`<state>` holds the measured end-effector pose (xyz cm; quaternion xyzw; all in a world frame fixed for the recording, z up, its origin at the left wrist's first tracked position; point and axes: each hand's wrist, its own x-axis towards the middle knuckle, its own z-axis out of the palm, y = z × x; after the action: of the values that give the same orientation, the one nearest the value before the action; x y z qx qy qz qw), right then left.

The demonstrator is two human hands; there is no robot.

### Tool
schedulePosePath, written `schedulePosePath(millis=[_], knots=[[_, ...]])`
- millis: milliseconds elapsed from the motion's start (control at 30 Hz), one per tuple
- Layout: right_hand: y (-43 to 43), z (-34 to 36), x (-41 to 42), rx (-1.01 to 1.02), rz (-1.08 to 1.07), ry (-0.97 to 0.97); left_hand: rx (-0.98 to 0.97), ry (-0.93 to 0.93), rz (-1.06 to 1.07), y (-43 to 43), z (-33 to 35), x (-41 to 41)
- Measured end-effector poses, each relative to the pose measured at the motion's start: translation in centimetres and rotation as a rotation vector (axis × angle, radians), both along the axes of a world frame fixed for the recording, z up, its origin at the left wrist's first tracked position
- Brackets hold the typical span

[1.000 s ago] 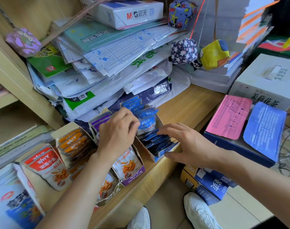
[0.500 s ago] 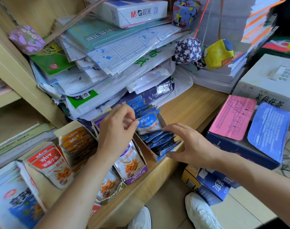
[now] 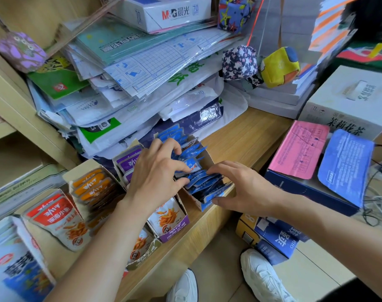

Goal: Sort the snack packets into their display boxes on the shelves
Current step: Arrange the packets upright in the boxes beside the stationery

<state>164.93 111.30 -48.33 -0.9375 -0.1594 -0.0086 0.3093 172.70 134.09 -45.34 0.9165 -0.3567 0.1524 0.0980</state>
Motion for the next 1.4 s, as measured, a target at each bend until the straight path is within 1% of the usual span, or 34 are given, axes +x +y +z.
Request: schedulePosePath(millis=[100, 167, 233, 333, 400, 567, 667, 733, 867, 933, 1033, 1200, 1300, 1400], knots=[[-0.1, -0.1, 0.1, -0.022, 0.002, -0.003, 0.013, -0.061, -0.006, -0.1, -0.4, 0.0], [0.0, -0.2, 0.1, -0.029, 0.0, -0.007, 0.004, -0.041, -0.01, -0.1, -0.7, 0.2], [0.1, -0.2, 0.0, -0.018, -0.01, -0.007, -0.042, 0.036, -0.037, 0.1, -0.6, 0.2], [0.0, -0.4, -0.1, 0.019, -0.023, 0.005, -0.164, 0.201, -0.071, 0.7, -0.2, -0.1], [0.0, -0.4, -0.1, 0.032, -0.037, 0.004, -0.193, 0.246, -0.093, 1.1, 0.1, -0.4], [0.2, -0.2, -0.3, 0.022, -0.091, -0.009, -0.091, 0.162, -0.12, 1.3, -0.1, -0.6], [0.4, -0.4, -0.7, 0.026, -0.132, -0.067, -0.088, 0.119, -0.135, 1.0, -0.3, -0.5], [0.4, -0.5, -1.0, 0.034, -0.164, -0.095, -0.122, 0.1, -0.133, 0.9, -0.5, -0.4], [0.2, -0.3, -1.0, 0.019, -0.148, -0.146, -0.265, 0.153, -0.083, 0.9, -0.3, -0.6], [0.1, 0.0, -0.9, 0.027, -0.13, -0.145, -0.289, 0.183, -0.096, 1.0, -0.3, -0.8], [0.0, 0.1, -0.7, 0.059, -0.114, -0.11, -0.256, 0.245, -0.113, 1.1, 0.0, -1.1], [0.0, 0.3, -0.8, 0.097, -0.095, -0.104, -0.169, 0.216, -0.097, 0.9, 0.2, -1.4], [-0.1, 0.3, -0.7, 0.1, -0.087, -0.105, -0.183, 0.204, -0.121, 0.8, 0.1, -1.3], [-0.2, 0.0, -0.9, 0.161, -0.084, -0.138, -0.231, 0.185, -0.16, 0.6, 0.1, -1.3]])
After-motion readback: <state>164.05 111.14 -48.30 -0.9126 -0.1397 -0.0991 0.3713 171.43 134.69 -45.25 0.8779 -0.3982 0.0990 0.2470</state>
